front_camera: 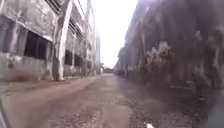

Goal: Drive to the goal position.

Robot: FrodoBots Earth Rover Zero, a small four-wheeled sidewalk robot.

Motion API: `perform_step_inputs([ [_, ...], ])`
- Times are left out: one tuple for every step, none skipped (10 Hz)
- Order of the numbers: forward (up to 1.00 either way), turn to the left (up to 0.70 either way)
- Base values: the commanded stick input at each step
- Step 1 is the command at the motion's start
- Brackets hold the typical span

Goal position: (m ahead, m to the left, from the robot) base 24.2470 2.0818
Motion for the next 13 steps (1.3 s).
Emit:
perform_step_inputs([
  [0.7, 0.0],
  [0.7, -0.28],
  [0.7, -0.28],
  [0.7, -0.25],
  [0.7, -0.09],
  [0.7, 0.0],
  [0.7, 0.0],
  [0.7, 0.0],
  [0.7, 0.0],
  [0.7, 0.0],
  [0.7, 0.0],
  [0.7, -0.11],
  [0.7, -0.25],
])
